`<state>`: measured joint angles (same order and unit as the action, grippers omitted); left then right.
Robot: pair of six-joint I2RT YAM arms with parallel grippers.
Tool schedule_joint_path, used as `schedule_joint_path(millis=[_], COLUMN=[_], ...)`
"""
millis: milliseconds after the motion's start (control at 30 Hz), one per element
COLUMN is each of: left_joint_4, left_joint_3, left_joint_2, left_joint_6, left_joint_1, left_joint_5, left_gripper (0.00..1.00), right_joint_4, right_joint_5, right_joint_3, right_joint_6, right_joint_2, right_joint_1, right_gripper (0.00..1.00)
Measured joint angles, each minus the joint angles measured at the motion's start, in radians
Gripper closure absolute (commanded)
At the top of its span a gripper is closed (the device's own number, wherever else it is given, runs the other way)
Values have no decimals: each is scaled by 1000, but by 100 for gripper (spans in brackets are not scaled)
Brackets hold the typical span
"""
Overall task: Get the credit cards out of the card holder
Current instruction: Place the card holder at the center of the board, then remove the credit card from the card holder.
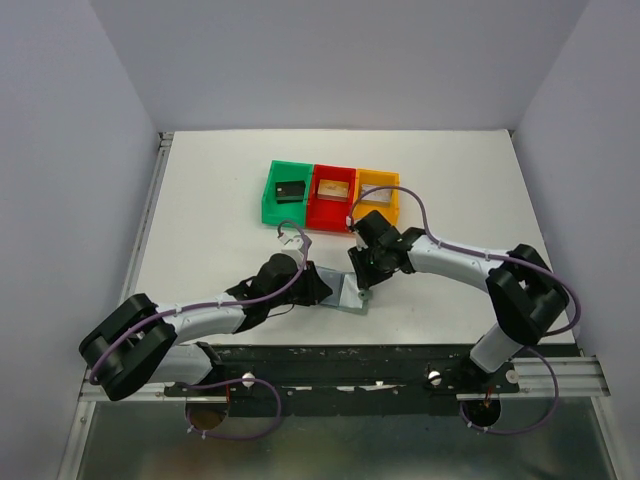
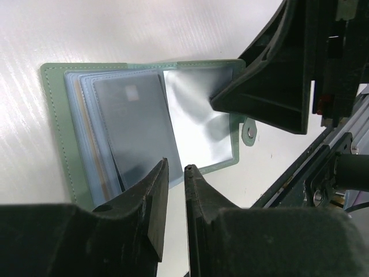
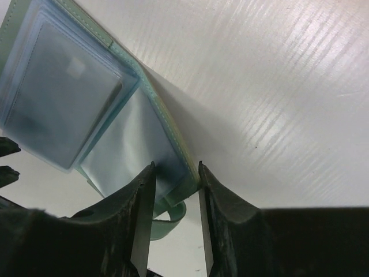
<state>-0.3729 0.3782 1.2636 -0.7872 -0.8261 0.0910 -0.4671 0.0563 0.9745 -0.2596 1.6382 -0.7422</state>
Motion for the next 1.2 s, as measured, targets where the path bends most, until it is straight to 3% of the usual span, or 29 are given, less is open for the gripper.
schedule_joint_path(millis=[367, 633, 900, 1200], left_joint_4=[14, 16, 21, -8], left_joint_3=[-3, -3, -4, 2], left_joint_2=[-24, -31, -19, 90], left_joint_6=[1, 6, 19, 19], left_joint_1=[0, 0, 0, 0], left_joint_5=[-20, -40, -87, -91], left_gripper=[72, 75, 78, 81], right_joint_4=[-146, -109, -29, -12], right_joint_5=[-60, 37, 71, 27], right_joint_3=[108, 140, 84, -3], right_joint_6=[11, -57, -130, -185], right_joint_2=[-164, -321, -236, -149], right_joint_1=[0, -23, -163, -175], right_gripper=[53, 78, 86, 87])
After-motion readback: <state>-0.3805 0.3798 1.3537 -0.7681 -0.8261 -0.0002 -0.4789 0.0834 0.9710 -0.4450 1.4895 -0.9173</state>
